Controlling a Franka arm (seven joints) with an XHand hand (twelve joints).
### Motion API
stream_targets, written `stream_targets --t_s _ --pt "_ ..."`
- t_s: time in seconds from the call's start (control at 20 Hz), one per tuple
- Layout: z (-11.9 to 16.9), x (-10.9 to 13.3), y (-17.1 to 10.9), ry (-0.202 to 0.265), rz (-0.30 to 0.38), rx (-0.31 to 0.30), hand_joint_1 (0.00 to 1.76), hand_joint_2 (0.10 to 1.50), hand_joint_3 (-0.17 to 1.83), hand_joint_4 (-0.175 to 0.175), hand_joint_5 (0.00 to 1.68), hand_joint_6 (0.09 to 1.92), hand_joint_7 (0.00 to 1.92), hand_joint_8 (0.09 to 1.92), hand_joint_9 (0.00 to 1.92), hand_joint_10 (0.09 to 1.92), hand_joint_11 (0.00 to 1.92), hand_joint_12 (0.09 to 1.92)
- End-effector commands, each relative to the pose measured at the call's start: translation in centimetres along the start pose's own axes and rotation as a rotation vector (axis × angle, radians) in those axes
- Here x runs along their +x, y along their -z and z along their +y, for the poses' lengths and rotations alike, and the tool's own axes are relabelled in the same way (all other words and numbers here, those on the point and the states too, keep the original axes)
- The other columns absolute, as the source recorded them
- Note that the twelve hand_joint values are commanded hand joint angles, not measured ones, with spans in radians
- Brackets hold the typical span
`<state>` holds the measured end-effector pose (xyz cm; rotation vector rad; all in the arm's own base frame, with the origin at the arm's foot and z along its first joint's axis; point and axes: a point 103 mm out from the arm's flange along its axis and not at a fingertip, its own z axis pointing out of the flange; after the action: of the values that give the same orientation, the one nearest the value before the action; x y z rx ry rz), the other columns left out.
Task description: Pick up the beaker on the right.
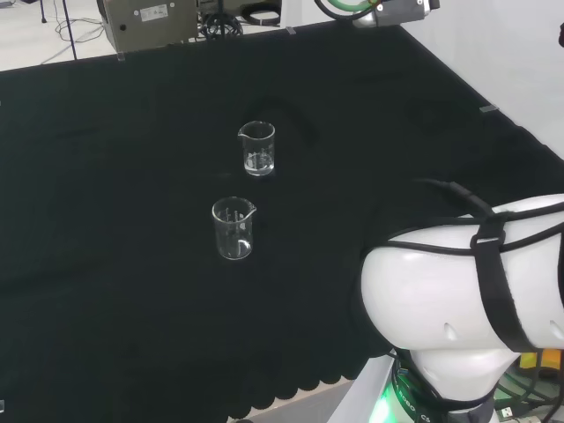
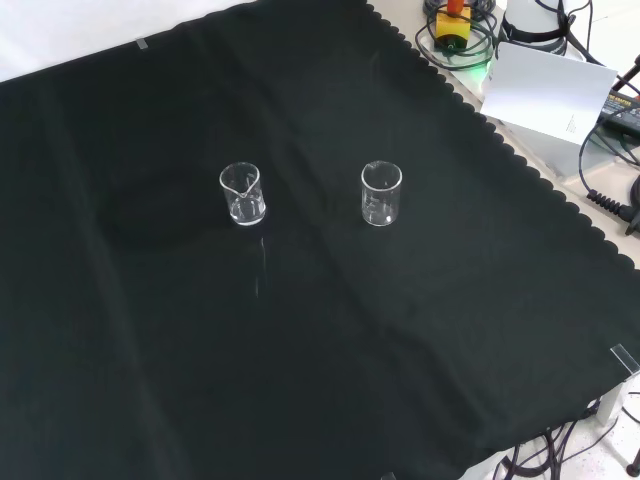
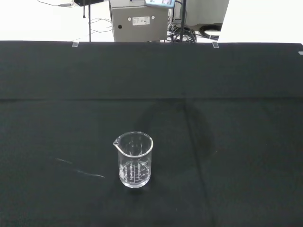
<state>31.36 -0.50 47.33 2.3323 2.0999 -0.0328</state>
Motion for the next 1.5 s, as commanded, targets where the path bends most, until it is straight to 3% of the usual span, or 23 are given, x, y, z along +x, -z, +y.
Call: stream_targets --t_s 0.05,0.5,1.05,1.5 --pt "1.7 -1.1 -2.4 -0.017 0.011 0.015 0.11 1.19 0.31 -0.01 0.28 0.09 0.08 0.54 0.21 0.69 0.02 1.42" --pt "5.9 -4.2 -7.1 -0.033 0.061 0.059 0.26 1.12 0.28 -0.015 0.32 0.09 0.13 0.58 0.31 0.7 0.07 1.42" --pt "17.1 -5.6 -15.9 0.023 0.205 0.118 0.42 0.99 0.24 -0.013 0.32 0.09 0.14 0.59 0.32 0.68 0.07 1.42" --pt "22.2 -3.0 -22.3 0.147 0.224 0.189 0.49 0.93 0.23 -0.014 0.3 0.09 0.13 0.6 0.31 0.67 0.04 1.42"
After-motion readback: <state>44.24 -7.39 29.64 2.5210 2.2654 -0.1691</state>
